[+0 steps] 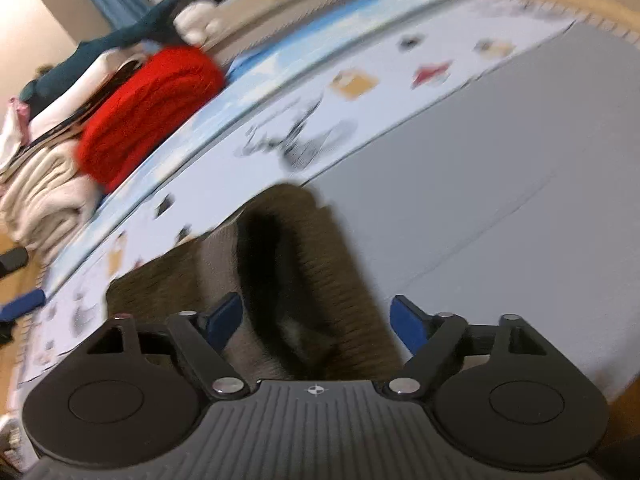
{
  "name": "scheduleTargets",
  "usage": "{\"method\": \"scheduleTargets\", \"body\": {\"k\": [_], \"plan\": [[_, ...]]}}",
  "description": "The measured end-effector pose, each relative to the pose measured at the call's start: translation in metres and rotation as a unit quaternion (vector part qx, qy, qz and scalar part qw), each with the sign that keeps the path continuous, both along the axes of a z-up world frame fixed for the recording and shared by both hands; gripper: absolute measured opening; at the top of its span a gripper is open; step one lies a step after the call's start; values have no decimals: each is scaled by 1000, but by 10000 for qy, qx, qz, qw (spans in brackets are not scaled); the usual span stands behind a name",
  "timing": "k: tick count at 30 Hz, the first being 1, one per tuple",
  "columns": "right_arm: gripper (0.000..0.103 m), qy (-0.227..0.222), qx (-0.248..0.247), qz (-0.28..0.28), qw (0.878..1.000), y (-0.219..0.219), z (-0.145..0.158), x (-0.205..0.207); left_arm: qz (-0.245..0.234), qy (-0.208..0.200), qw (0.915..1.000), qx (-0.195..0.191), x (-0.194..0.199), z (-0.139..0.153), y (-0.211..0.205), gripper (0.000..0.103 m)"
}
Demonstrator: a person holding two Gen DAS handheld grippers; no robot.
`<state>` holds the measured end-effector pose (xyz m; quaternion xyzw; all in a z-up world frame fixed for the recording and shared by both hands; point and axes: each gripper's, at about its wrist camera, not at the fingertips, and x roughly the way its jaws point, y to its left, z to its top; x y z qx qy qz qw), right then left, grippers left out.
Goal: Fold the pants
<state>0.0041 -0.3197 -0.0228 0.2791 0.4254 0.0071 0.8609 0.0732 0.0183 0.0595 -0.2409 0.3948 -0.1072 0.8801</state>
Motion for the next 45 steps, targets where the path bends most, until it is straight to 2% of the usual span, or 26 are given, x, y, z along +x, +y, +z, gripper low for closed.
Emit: {"method": "scheduleTargets", "body": {"k": [3, 6, 7, 8, 10, 11, 15, 19, 21, 23, 24, 25, 26, 27, 28, 30, 32, 34, 35, 37, 38, 41, 42, 43, 44, 45], "plan": [[89, 583, 164, 269, 9978, 20, -23, 17, 26, 303, 9989, 363, 3, -7, 19, 67], [94, 620, -17, 231, 9978, 33, -31, 28, 92, 536, 9944, 907, -4, -16, 35, 67], [92, 619, -81, 224, 9978, 37, -30, 30, 155, 619, 9933, 966, -5, -20, 41, 67], [88, 584, -135, 237, 9979, 40, -29, 31, 195, 677, 9929, 960, -10, -23, 49, 66], [52, 476, -255, 333, 9980, 47, -24, 30, 261, 798, 9921, 929, -13, -27, 61, 65], [42, 357, -393, 368, 9979, 50, -19, 29, 256, 828, 9918, 940, -13, -29, 63, 65], [25, -319, -222, 258, 9989, 42, 11, 18, -74, 730, 9914, 1085, -25, -27, 56, 56], [24, -1286, 373, -203, 9908, 3, 48, -3, -798, 555, 9891, 1106, -30, -29, 28, 53], [24, -1194, 166, -438, 9917, -13, 49, -6, -1355, 484, 9816, 1259, -33, -33, 7, 53], [26, -369, -45, -575, 9977, -21, 27, 4, -1851, 534, 9695, 1516, -35, -43, -15, 53], [29, 240, -71, -539, 9982, -23, 9, 10, -2097, 643, 9600, 1743, -36, -53, -28, 51], [34, 577, 13, -523, 9970, -25, -2, 14, -2260, 772, 9506, 1985, -36, -64, -36, 49], [36, 593, 56, -543, 9967, -25, -5, 14, -2431, 941, 9365, 2343, -38, -78, -45, 49], [40, 439, -19, -478, 9979, -24, 0, 14, -2508, 1015, 9287, 2534, -40, -85, -49, 49], [41, 291, -168, -387, 9987, -22, 8, 13, -2521, 1065, 9245, 2653, -40, -89, -50, 49], [43, -122, -464, -234, 9986, -19, 24, 10, -2550, 1169, 9234, 2621, -37, -87, -49, 49], [49, -433, -640, -160, 9969, -19, 36, 5, -2673, 1264, 9158, 2719, -32, -77, -52, 48], [49, -699, -446, 108, 9965, -21, 42, 1, -2847, 1021, 9053, 2982, -26, -58, -59, 48], [49, -823, -278, 289, 9958, -23, 44, 3, -2892, 865, 9040, 3028, -21, -48, -59, 48], [47, -915, -197, 717, 9930, -18, 44, 4, -2845, 553, 9114, 2921, -6, -25, -57, 48], [47, -756, -377, 942, 9920, -13, 40, 7, -2786, 406, 9164, 2846, 0, -19, -54, 48], [47, 388, -1255, 1583, 9786, 4, 2, 19, -2459, -78, 9321, 2657, 23, -11, -44, 48], [46, 360, -1589, 1734, 9713, 10, 1, 17, -2320, -135, 9381, 2569, 29, -15, -40, 48], [47, 271, -1804, 1874, 9652, 16, 4, 18, -2180, -136, 9453, 2424, 34, -24, -35, 48], [48, 161, -1963, 2017, 9594, 21, 8, 17, -2042, 141, 9529, 2237, 42, -39, -27, 43], [49, 61, -2042, 2111, 9559, 24, 10, 15, -1924, 588, 9536, 2239, 52, -51, -26, 32]]}}
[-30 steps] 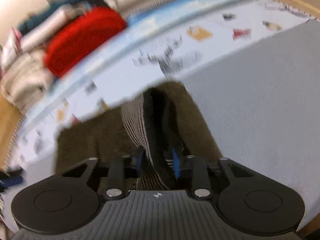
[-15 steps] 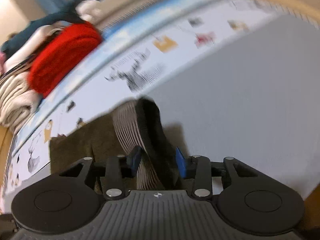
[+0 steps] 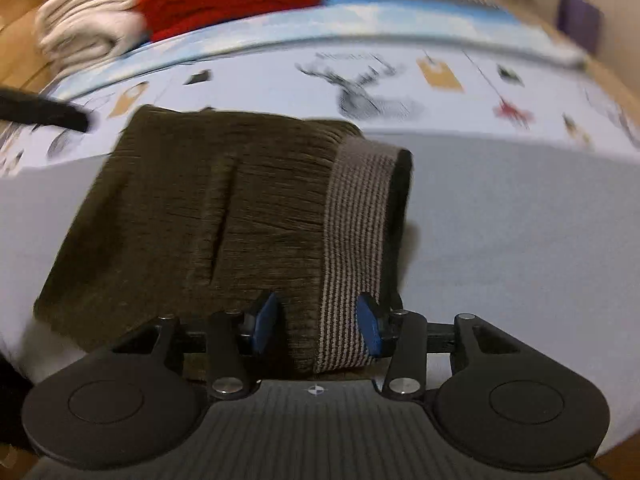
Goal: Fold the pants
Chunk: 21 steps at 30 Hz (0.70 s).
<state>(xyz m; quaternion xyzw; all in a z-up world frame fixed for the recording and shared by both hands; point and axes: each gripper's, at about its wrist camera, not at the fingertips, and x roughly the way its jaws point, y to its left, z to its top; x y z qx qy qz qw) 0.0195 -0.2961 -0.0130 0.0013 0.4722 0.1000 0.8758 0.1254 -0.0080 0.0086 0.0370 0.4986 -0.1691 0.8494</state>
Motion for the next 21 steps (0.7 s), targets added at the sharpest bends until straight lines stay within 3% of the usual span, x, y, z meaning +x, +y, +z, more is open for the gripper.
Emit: {"method": "scheduleTargets", "body": {"k": [2, 5, 10, 12, 13, 14, 17, 18, 19, 21], "plan": [[50, -80, -13, 10, 10000, -1, 2, -3, 129, -4, 9999, 64, 11, -4, -6, 30], [51, -403, 145, -102, 9990, -10, 15, -9, -75, -169, 9996, -216, 20, 2, -13, 30], [70, -929, 288, -79, 9952, -7, 40, 28, -4, 83, 10000, 35, 39, -19, -18, 34], [70, -753, -138, 75, 9970, -2, 29, 51, 148, 262, 9995, 103, 49, -30, -15, 36], [76, -494, -484, 32, 9976, -1, 15, 65, 213, 335, 9992, 48, 54, -36, -14, 36], [79, -286, -531, -27, 9982, -3, 2, 75, 235, 334, 9992, 18, 56, -39, -13, 36], [86, 352, 350, -754, 9959, -30, -18, 96, 164, 231, 9996, 83, 54, -40, -13, 38], [86, 485, 650, -948, 9922, -38, -20, 98, 211, 225, 9995, 40, 52, -36, -10, 46], [86, 565, 848, -1058, 9892, -44, -20, 97, 314, 236, 9992, 42, 50, -32, -7, 65], [86, 568, 1024, -1119, 9868, -47, -17, 86, 650, 132, 9978, 18, 43, -23, 5, 83]]}}
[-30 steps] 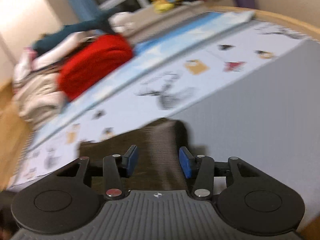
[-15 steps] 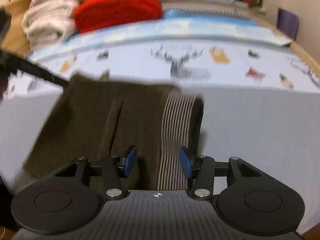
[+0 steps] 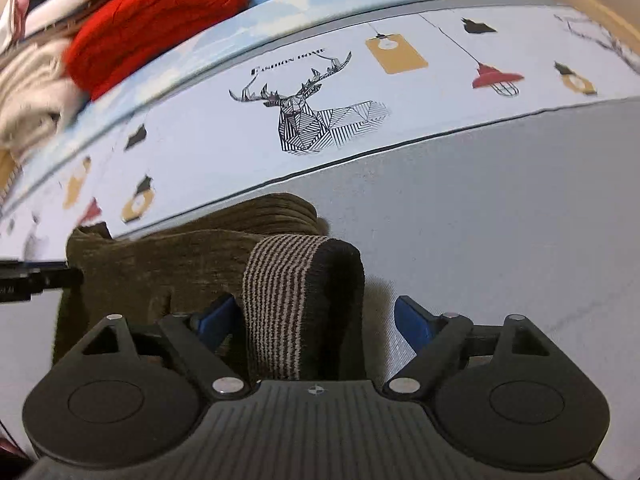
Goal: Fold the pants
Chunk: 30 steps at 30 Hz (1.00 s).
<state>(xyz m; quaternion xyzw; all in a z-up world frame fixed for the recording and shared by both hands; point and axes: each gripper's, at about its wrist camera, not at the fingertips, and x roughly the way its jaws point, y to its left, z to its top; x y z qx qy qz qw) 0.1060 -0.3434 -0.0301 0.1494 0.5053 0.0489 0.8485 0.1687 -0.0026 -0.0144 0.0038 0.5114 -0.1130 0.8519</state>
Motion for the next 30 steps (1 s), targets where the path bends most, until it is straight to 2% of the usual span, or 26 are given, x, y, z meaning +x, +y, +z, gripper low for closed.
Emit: {"method": "scheduleTargets", "body": {"k": [1, 3, 6, 7, 9, 14, 18, 20, 22, 24, 27, 30], "plan": [[86, -25, 60, 18, 10000, -2, 1, -4, 118, -37, 9999, -119, -3, 3, 7, 85], [87, 6, 245, 117, 9996, -5, 2, -10, 435, 203, 9977, -469, -6, -1, 23, 85], [92, 458, 539, 388, 9967, -8, -13, -15, 634, 955, 9882, -1019, -9, -26, 35, 85], [97, 605, 617, 463, 9952, -8, -19, -16, 624, 1201, 9837, -1186, -10, -36, 35, 85], [99, 856, 680, 679, 9917, -5, -29, -21, 528, 1448, 9789, -1344, -11, -49, 30, 86], [102, 927, 755, 777, 9898, 5, -39, -21, 505, 1665, 9733, -1497, -7, -74, 16, 88], [102, 846, 714, 758, 9910, 16, -39, -20, 480, 1543, 9773, -1368, -4, -78, 6, 88], [98, 778, 651, 648, 9927, 21, -37, -18, 499, 1498, 9779, -1368, -4, -75, 8, 79], [87, 642, 555, 506, 9951, 25, -30, -17, 483, 1378, 9790, -1420, -5, -67, 10, 60], [79, 507, 415, 413, 9970, 29, -22, -17, 362, 1126, 9834, -1378, -5, -53, 13, 51], [63, 297, 512, 277, 9979, 34, -13, -16, 336, 701, 9905, -1131, -4, -32, 23, 48], [57, 12, 612, 330, 9976, 53, -5, -9, 442, 376, 9940, -927, -3, -15, 46, 47]]}}
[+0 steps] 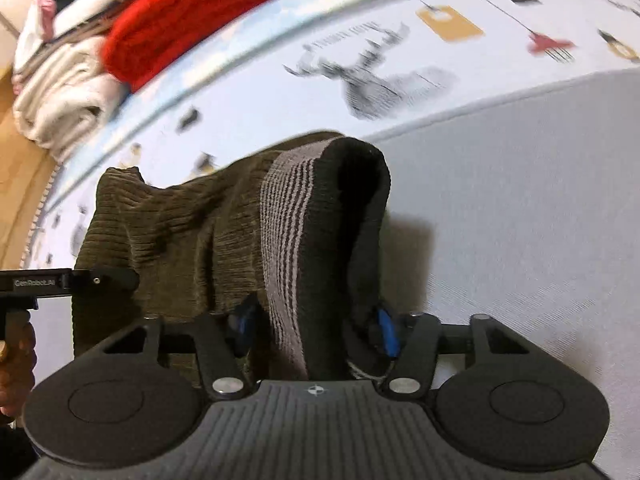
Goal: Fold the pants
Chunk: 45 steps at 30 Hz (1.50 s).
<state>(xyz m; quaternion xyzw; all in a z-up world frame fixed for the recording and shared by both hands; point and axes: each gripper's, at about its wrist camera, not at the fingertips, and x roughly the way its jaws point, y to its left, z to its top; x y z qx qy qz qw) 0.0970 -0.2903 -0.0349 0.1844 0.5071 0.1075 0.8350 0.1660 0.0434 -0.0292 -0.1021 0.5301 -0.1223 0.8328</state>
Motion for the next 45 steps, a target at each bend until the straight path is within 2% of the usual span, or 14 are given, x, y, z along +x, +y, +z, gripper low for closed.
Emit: {"method": "scheduleTargets", "body": {"k": [10, 12, 16, 19, 23, 27, 29, 31, 34, 36, 38, 40, 43, 45], "plan": [[53, -673, 239, 523, 9961, 97, 15, 32, 729, -266, 9970, 43, 6, 13, 95, 47], [54, -770, 213, 633, 9948, 113, 15, 37, 827, -193, 9964, 49, 6, 10, 107, 55], [64, -519, -87, 526, 9972, 122, 8, 46, 1067, -227, 9924, 569, -7, 15, 121, 59], [67, -391, -449, 191, 9980, 113, 5, 48, 947, -540, 9912, 756, -15, 33, 121, 59], [67, -669, -424, 185, 9967, 104, 20, 38, 652, -654, 9952, 319, -31, 45, 118, 58], [72, -921, -507, 748, 9916, 114, 28, 25, 128, -354, 9984, 414, -38, 32, 105, 49], [72, -582, -778, 989, 9903, 124, 16, 27, -102, 152, 9964, 826, -38, 3, 96, 46], [81, -74, -1248, 1088, 9862, 129, -5, 28, -334, 207, 9920, 1196, -41, -8, 88, 47], [76, -6, -918, 751, 9929, 123, 2, 28, -233, 33, 9942, 1051, -47, 9, 90, 47], [75, -301, -954, 883, 9911, 125, 14, 23, -309, -141, 9960, 829, -55, 23, 93, 47], [74, -267, -1193, 1179, 9855, 132, 10, 21, -471, 97, 9950, 875, -60, 15, 92, 47], [84, 30, -1539, 1341, 9789, 136, -6, 20, -688, 318, 9887, 1295, -65, -6, 87, 50], [86, 195, -1390, 1112, 9838, 131, -4, 22, -642, 97, 9891, 1323, -71, -2, 85, 52], [86, 33, -1426, 1039, 9843, 133, 9, 18, -346, -85, 9874, 1543, -79, 9, 84, 66]]}}
